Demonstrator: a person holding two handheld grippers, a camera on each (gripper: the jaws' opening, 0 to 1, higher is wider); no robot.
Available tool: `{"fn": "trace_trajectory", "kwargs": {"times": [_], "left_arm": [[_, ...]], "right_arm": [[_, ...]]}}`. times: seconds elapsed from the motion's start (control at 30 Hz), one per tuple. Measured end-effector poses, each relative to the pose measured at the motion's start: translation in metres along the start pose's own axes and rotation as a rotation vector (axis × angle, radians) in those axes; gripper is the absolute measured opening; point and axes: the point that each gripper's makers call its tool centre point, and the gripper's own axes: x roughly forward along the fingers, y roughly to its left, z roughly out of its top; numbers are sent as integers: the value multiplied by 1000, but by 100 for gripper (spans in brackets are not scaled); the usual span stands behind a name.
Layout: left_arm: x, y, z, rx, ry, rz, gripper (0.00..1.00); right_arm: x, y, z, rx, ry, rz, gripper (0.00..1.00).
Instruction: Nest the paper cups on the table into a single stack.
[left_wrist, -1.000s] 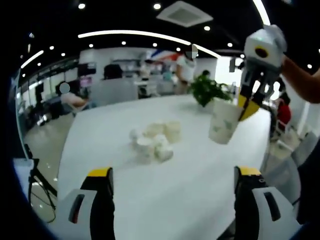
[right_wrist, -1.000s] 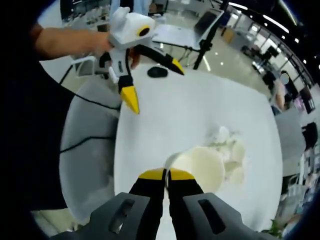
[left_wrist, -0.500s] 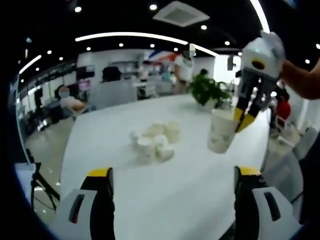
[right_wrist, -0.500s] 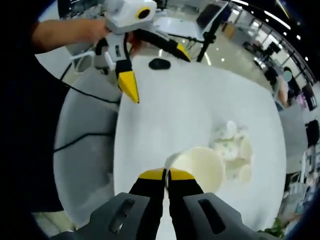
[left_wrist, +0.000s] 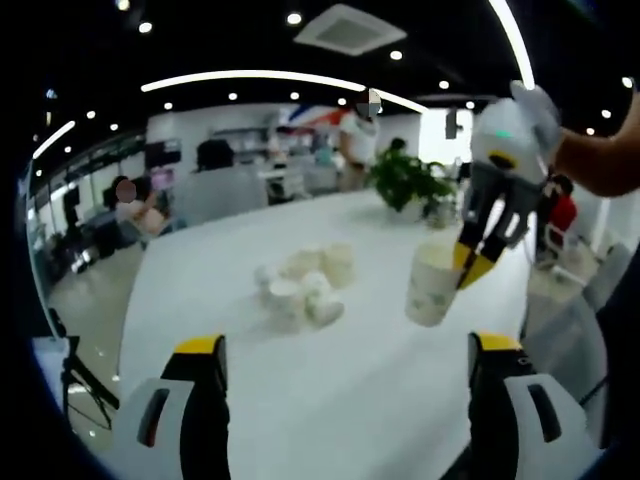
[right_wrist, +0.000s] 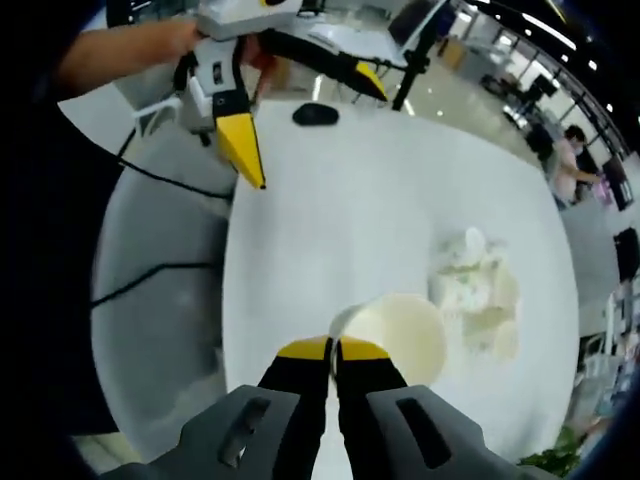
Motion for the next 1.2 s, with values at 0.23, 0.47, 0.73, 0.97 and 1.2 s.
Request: {"fn": "trace_trajectory", "kwargs": {"times": [0.23,0.47,0.73,0.97,1.2], "left_arm": [[0,1,2,6,-11,6,98],[0,2,2,-8,-11,12,98],[-3,5,0,-22,-12,27,98],[-5,7,-2,-26,-10,37,98],[-6,5,-2,-24,-9,36,98]], "right_arm": [[15,6,-8,4,20,-2,0],[28,11,-13,14,22,-3,0],[44,18,-14,10,23,-8,0],[57,25,-17,-2,32,-24,0],[65,27,-19,-3,39,-30,0]]}}
